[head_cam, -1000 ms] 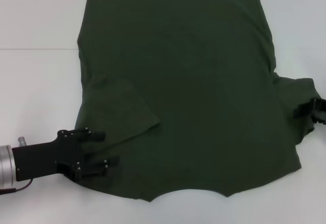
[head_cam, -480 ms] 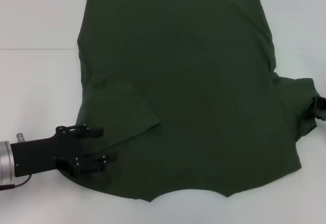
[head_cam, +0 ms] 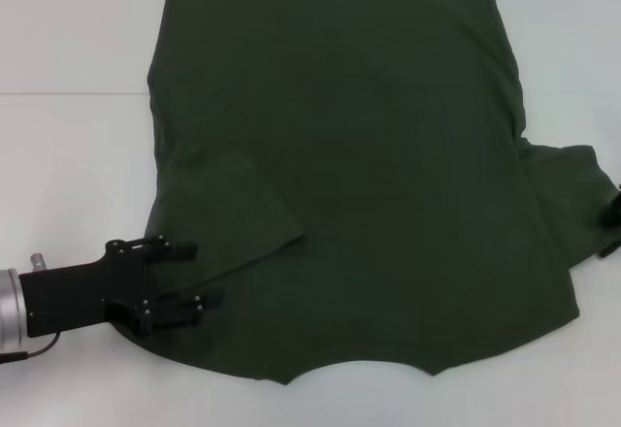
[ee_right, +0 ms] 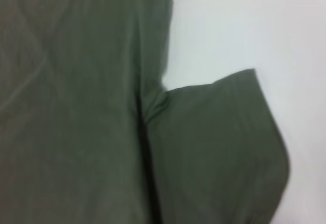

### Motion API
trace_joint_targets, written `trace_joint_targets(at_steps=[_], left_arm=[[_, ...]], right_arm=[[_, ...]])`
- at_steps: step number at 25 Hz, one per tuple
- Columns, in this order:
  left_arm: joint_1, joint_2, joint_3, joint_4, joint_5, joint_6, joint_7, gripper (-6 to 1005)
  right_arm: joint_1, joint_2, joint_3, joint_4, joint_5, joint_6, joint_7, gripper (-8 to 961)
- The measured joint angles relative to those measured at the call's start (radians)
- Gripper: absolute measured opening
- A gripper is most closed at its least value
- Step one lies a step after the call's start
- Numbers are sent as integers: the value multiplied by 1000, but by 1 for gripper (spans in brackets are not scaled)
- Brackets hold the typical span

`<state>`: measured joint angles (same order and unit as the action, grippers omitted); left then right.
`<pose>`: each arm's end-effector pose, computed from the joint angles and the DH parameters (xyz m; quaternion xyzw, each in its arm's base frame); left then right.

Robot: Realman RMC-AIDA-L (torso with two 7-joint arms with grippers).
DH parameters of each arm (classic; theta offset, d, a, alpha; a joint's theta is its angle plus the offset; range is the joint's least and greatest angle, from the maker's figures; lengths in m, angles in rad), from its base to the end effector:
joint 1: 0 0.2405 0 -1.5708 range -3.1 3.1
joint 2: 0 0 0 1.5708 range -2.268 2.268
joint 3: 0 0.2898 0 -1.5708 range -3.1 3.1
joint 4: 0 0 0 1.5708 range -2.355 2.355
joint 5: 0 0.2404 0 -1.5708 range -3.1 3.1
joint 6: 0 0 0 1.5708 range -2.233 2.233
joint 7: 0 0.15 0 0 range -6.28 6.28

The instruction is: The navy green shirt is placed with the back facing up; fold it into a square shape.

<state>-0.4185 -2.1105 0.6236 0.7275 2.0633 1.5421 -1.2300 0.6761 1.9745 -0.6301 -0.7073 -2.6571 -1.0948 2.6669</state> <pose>-0.3433 0.3402 -0.0163 -0.9419 -0.1895 -0.2056 0.1859 0.3753 0.4494 0.0532 -0.6664 0.6696 0.0491 0.3242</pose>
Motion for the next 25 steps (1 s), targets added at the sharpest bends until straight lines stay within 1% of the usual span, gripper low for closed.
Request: trace_joint_targets(at_steps=[5,9,25], left_arm=[[5,0,-3,0,-1,-2,0,748],[6,0,-4,1,-2,-4,0,747],[2,0,-6,0,-2,-7,0,747]], right_arm=[[-43,-7,11,-61,27,-28,3,10],[-61,-10,25,-100,42,-36,1,10],[-59,-10,49,-171,95,-31,-10,10]])
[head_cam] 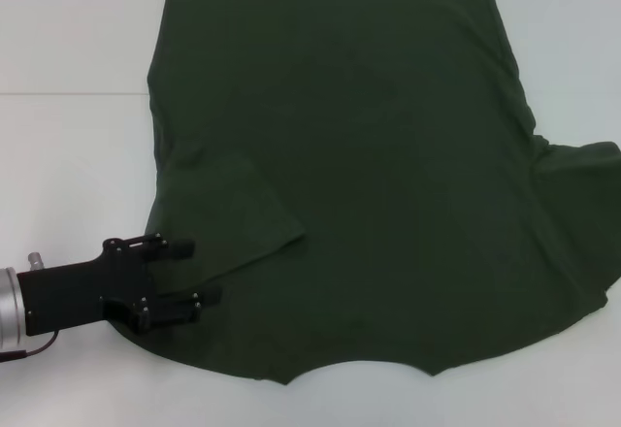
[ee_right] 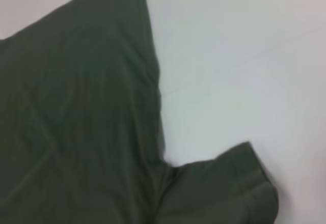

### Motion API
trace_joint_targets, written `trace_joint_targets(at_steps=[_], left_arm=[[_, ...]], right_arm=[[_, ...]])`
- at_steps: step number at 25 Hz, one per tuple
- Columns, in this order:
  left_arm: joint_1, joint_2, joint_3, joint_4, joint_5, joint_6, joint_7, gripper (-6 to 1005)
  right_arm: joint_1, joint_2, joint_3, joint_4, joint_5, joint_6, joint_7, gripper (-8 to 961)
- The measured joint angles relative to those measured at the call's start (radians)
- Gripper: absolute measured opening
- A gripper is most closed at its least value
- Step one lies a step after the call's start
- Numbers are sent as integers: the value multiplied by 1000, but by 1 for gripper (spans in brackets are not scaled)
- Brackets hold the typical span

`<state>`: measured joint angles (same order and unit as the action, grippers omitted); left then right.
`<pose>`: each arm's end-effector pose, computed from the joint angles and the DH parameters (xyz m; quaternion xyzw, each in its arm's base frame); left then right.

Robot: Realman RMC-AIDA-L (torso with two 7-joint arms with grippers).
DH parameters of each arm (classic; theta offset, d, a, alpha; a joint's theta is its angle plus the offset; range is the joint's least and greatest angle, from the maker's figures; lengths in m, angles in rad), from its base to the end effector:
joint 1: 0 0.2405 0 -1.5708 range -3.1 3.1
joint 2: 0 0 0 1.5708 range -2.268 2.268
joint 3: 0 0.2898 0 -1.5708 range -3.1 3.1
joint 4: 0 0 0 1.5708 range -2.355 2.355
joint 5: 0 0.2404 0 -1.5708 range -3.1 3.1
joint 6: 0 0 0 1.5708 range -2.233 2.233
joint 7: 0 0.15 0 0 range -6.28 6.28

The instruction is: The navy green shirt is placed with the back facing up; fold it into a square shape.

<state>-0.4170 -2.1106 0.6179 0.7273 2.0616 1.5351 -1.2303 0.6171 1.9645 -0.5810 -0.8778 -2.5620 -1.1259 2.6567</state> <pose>-0.3449 0.3407 -0.0153 -0.9402 -0.1923 -0.2057 0.1915 0.3729 0.4498 0.1088 -0.6505 0.6517 0.1191 0.3714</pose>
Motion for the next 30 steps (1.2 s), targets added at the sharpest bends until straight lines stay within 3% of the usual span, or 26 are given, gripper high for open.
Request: trace_joint_targets(at_steps=[10,21,30], left_arm=[[-2,0,-1,-2,1,-2,0,748],[1,-3,-1,-2,1,-11,-4,748],[4,-2,-1,-3,0,-15,-7,747]], right_arm=[[19,12,-13,-5,89,-22,-71,11],[45,102,-137,-82,115,-54,-126,11],[78,121,-226,-74,117,-42,-126,11]])
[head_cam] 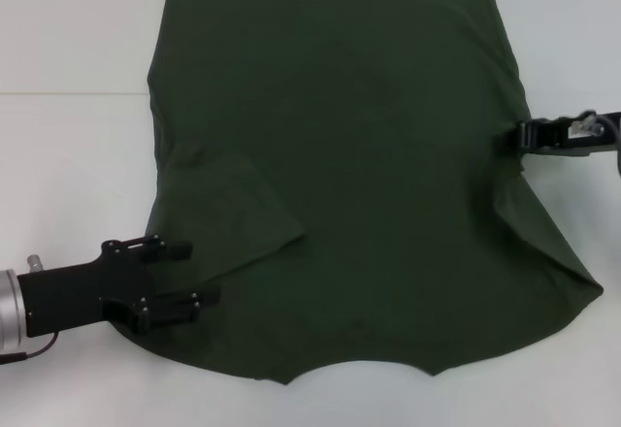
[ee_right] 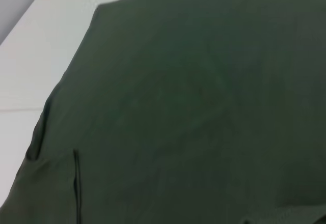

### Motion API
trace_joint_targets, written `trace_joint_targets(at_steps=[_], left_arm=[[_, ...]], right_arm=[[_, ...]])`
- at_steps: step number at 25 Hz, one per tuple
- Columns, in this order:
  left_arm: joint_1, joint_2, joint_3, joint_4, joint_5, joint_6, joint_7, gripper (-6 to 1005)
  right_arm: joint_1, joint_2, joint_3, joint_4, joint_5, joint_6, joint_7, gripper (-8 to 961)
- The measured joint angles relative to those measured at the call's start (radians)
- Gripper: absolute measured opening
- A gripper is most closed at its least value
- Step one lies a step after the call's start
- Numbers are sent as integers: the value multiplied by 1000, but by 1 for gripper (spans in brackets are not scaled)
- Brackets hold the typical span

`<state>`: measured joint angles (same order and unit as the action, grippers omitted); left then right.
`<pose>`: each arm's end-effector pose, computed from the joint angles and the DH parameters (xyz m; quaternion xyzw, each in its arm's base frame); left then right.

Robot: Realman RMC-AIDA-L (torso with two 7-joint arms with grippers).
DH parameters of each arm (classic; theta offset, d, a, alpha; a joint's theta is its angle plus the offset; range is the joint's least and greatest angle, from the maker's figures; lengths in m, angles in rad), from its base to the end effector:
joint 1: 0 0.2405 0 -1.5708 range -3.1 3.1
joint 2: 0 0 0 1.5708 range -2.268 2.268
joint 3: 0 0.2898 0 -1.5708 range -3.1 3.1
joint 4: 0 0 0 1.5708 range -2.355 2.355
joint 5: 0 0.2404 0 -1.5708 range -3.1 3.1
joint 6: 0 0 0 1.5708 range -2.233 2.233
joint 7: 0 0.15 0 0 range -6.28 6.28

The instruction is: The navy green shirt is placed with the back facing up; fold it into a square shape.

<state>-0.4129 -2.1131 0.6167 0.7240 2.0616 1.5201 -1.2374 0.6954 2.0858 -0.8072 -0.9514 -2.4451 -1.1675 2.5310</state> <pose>-0.3475 0.3402 -0.0167 -0.9378 -0.2012 -0.2040 0.1961 0.2672 0.4742 0.0238 -0.7898 0.5351 0.1065 0.2802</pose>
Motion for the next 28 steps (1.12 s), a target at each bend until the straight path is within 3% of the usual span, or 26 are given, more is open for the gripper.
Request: trace_joint_targets(at_steps=[11,25,28], left_arm=[[-1,-4,0,0,1,-9,-1,748],[1,-4,0,0,3,-11,-4,747],[2,-5,0,0,5,-16,-4,747]], right_arm=[[3,3,-33,14,0,25,0,10],[18,3,-58,19,72,-10,-11,183],[11,-1,-52,40,148,-17,-53,331]])
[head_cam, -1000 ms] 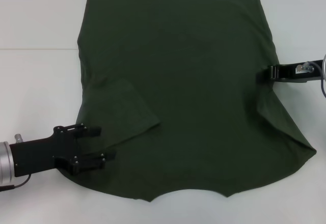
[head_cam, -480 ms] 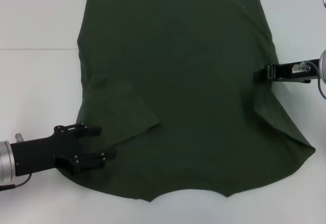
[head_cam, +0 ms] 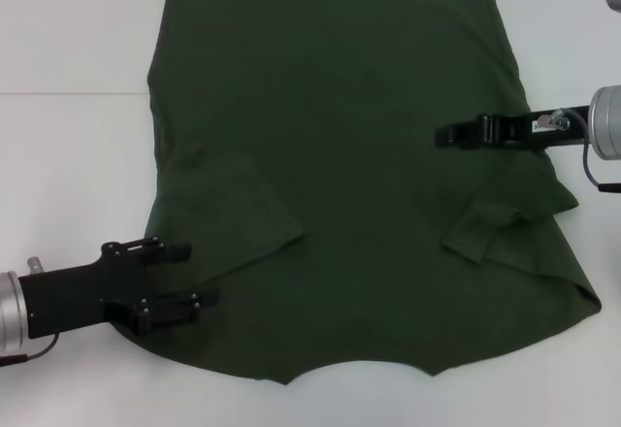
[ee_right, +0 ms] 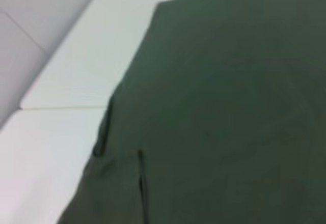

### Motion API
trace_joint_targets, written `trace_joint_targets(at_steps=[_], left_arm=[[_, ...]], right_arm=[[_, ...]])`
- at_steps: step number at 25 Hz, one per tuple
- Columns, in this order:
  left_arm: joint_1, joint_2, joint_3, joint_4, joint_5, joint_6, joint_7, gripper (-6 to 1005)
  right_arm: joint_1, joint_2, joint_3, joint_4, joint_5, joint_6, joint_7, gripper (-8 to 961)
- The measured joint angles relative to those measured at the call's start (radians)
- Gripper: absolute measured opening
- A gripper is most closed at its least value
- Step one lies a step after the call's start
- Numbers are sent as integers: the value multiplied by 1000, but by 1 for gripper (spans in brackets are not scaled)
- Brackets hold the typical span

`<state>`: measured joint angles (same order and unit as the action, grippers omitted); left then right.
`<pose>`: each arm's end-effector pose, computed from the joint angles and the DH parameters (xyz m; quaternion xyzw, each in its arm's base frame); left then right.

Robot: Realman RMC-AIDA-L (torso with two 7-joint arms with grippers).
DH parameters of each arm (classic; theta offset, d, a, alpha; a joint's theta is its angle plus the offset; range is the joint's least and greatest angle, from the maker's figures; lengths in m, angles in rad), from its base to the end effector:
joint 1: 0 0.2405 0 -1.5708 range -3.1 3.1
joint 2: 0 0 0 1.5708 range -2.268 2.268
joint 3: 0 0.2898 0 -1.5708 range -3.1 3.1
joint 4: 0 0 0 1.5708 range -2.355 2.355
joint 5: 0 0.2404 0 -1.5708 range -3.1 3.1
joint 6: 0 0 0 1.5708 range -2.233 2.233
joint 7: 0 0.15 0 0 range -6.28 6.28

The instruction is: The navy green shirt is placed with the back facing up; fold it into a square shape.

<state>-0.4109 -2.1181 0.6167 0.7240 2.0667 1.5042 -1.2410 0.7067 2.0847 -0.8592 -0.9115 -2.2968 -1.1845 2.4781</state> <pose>-0.3492 0.3403 -0.0191 -0.9366 -0.2067 -0.2001 0.1998 0.2431 0.4742 0.0056 -0.8118 0.5177 0.1433 0.2289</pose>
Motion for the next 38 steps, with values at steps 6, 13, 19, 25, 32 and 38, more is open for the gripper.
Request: trace_joint_targets(at_steps=[6,13,19,25,32,38], left_arm=[[3,-2,0,-10,-3,-6,0,747],[-2,-2,-11,-21,-6,-8,-1,748],[-8,-2,-14,-20,-11,-6,-19,748],[-15,-2,-14,-22,-24,-5,-18,748],[-10,-3,-14,-27,-46,1,-13,748],[-6,-3,-14,-28,-48,2,-12,747]], right_arm=[[-61,-22,35,40,122,-8,-36,577],[-196,-49,227,255,335,-55,-149,729],[-251,-91,320,479,423,-79,-208,806],[-250,-84,363,543,425,-51,-169,798],[-227,-77,378,550,425,30,-83,797],[-195,-72,370,576,425,94,-64,798]])
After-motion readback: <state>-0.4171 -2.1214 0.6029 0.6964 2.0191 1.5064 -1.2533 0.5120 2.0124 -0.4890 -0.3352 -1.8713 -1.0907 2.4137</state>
